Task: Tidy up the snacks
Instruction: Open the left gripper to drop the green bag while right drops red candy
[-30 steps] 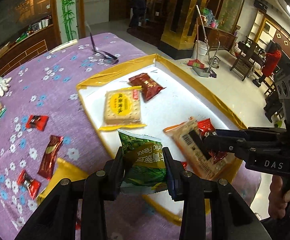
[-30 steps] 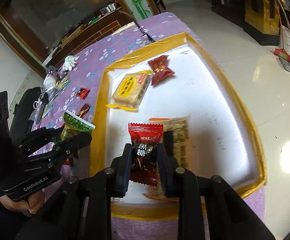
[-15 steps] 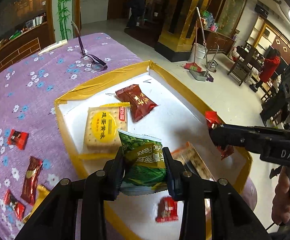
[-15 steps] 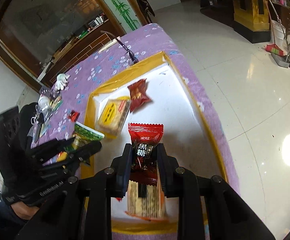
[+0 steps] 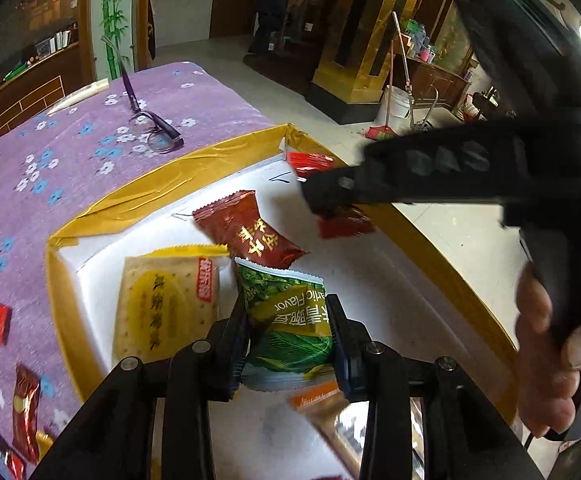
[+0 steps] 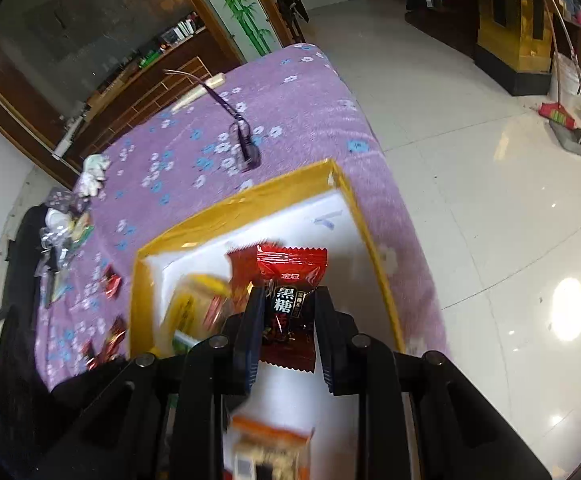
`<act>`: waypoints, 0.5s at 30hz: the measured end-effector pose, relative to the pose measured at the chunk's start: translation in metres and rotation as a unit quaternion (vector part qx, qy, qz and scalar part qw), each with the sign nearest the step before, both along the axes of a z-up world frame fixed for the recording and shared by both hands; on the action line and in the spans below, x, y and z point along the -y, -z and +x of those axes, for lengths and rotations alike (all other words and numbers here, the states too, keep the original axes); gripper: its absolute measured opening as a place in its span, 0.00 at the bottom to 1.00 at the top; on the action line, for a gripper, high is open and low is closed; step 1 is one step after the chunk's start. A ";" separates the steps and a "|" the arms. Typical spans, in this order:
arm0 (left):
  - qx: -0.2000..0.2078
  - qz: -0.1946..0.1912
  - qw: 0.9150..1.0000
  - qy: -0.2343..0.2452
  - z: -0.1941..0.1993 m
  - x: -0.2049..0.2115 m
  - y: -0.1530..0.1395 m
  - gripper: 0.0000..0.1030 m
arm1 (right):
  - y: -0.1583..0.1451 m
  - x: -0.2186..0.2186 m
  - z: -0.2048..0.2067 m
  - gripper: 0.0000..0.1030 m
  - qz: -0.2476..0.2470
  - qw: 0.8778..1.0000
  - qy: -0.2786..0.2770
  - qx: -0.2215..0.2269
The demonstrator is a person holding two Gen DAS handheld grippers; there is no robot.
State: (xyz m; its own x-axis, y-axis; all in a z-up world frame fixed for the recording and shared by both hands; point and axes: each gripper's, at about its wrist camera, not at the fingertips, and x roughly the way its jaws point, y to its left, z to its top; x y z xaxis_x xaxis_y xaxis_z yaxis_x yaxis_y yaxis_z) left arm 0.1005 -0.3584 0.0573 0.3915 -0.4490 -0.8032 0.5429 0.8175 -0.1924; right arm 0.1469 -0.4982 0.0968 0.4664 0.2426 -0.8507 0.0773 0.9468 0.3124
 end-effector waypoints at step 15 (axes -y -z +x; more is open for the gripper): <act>-0.023 0.011 1.000 0.003 0.005 0.006 0.012 0.37 | 0.026 -0.010 0.026 0.23 -0.031 0.999 -0.014 -0.024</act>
